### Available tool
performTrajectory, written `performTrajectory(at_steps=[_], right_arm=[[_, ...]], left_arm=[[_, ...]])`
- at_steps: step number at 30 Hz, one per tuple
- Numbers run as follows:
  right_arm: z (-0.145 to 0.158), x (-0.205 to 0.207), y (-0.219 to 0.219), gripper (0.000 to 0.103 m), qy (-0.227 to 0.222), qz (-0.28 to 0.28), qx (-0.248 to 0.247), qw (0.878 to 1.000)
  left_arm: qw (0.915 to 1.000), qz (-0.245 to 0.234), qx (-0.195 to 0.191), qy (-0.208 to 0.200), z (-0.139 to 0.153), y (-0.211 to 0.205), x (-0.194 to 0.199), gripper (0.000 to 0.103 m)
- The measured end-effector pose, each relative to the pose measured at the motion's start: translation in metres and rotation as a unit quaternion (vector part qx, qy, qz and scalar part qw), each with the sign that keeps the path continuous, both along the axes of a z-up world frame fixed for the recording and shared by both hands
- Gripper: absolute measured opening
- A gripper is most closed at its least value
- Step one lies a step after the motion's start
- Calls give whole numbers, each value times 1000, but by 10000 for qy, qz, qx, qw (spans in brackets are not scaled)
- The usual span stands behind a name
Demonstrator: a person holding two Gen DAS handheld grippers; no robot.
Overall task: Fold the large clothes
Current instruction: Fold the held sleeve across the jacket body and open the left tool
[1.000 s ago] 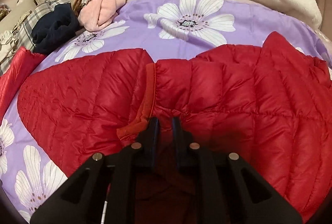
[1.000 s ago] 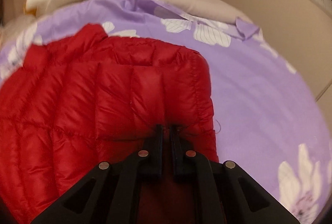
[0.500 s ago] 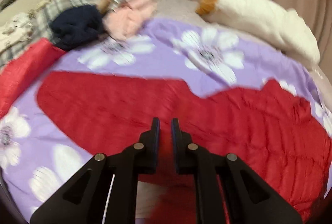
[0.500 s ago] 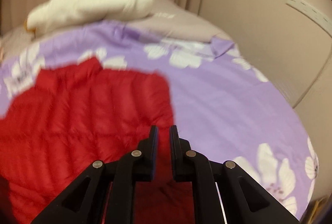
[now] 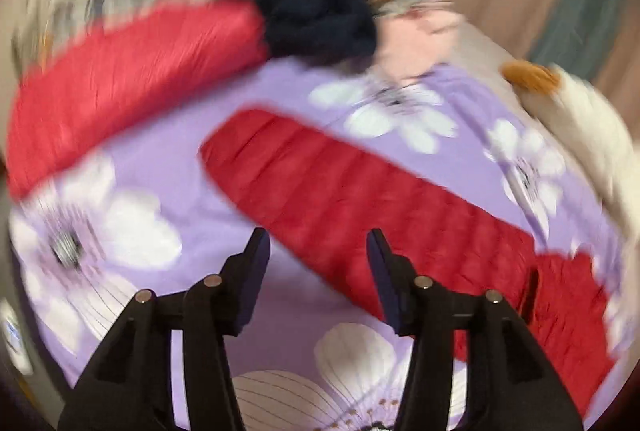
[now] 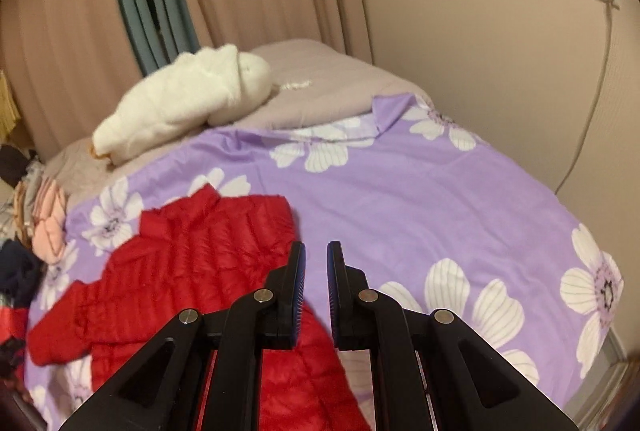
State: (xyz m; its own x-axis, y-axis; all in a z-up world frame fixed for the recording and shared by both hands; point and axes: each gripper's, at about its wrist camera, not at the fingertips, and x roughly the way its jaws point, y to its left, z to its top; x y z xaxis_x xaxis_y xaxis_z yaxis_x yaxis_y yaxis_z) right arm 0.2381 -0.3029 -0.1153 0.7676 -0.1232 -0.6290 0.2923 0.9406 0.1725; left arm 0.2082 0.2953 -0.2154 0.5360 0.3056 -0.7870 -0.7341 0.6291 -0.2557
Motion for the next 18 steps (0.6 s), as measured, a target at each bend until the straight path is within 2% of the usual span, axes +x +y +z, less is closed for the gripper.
performTrajectory(at_steps=[3, 5, 7, 8, 9, 10, 11, 13, 15, 18], right_arm=[[6, -2, 8, 8, 76, -57, -271, 9996], [9, -10, 11, 8, -25, 34, -254, 9997], [13, -19, 15, 8, -117, 123, -247, 9996], [15, -22, 16, 8, -111, 108, -302, 9994], [16, -24, 20, 8, -75, 66, -468, 9989], [17, -25, 24, 8, -55, 36, -616, 9981], [18, -25, 28, 8, -51, 15, -784, 9969], [18, -23, 35, 9, -109, 52, -984, 9951], [13, -17, 34, 9, -54, -17, -987, 9951], [4, -7, 30, 9, 70, -127, -847, 9963]], left_arm=[[9983, 342, -406, 224, -34, 32, 1, 53], [9973, 252, -581, 360, -54, 41, 11, 53], [9955, 185, -910, 172, -67, 47, 17, 52], [9946, 217, -1014, -44, -71, 49, 18, 52], [9941, 277, -988, -358, -71, 52, 20, 52], [9937, 300, -979, -454, -73, 54, 23, 52], [9938, 307, -975, -442, -75, 57, 28, 52], [9965, 334, -713, -287, -73, 58, 41, 47], [9987, 390, -313, 20, -71, 55, 52, 24], [9989, 445, 31, 126, -67, 50, 57, 10]])
